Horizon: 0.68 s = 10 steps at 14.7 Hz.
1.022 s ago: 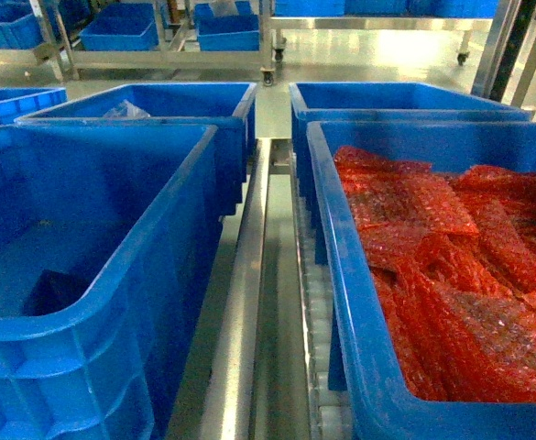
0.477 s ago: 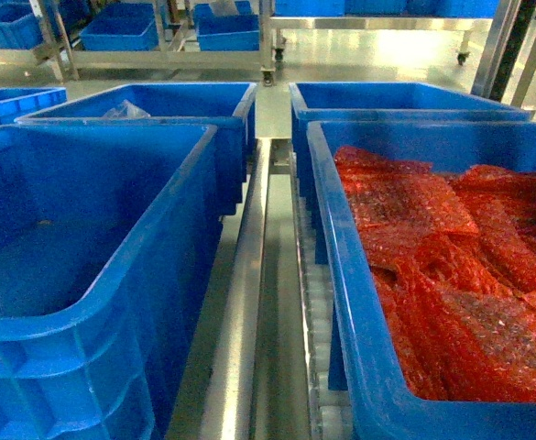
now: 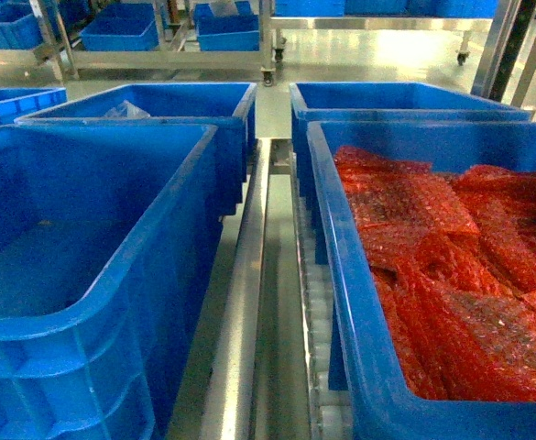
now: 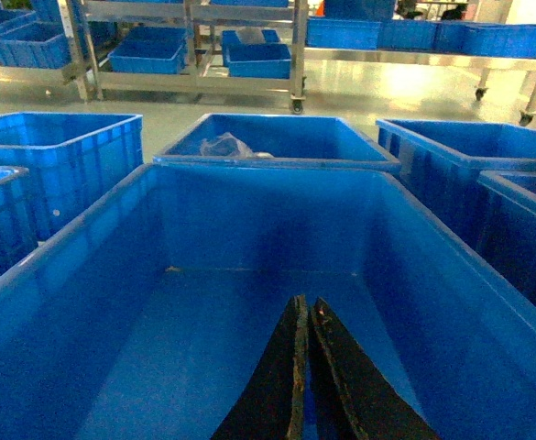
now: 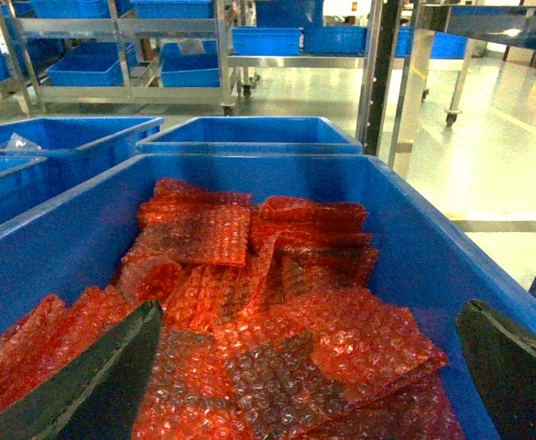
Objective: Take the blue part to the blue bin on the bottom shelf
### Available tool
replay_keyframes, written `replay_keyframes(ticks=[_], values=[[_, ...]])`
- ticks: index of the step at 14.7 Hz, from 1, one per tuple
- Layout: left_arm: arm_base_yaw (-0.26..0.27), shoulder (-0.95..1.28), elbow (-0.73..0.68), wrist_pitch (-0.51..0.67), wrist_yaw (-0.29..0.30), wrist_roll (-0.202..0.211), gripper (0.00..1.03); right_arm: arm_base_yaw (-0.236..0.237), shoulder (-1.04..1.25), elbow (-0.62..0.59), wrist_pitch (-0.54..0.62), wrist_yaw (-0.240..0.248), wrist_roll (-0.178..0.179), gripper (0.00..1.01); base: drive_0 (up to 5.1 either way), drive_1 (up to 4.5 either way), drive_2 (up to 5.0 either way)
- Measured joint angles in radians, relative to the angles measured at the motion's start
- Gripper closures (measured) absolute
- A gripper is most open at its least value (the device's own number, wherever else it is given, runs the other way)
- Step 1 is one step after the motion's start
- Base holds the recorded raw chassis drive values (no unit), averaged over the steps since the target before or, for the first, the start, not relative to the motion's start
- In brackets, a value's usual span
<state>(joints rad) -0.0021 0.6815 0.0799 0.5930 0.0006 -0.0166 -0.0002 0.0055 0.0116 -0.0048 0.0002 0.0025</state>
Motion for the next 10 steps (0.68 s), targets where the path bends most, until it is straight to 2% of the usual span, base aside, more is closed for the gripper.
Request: replay_keyframes(ticks=[3,4,6,10], values=[[0.000,-0.126,-0.039,-0.079,-0.001,0.000,1.01,0.000,0.000,0.000,0.000,0.000,0.000,0.03,0.0,0.00,0.0],[0.000,-0.134,-0.069,-0.046,-0.001,0.000,1.01,0.000,0.000,0.000,0.000,0.000,0.000,0.03,0.0,0.00,0.0],[0.000,-0.148,-0.069,-0.078,-0.001,0.000,1.01,0.000,0.000,0.000,0.000,0.000,0.000,0.03,0.0,0.00,0.0],[0.000,-0.300,-0.069,-0.213,-0.001,0.000,1.01,0.000,0.000,0.000,0.000,0.000,0.000,0.03,0.0,0.00,0.0]])
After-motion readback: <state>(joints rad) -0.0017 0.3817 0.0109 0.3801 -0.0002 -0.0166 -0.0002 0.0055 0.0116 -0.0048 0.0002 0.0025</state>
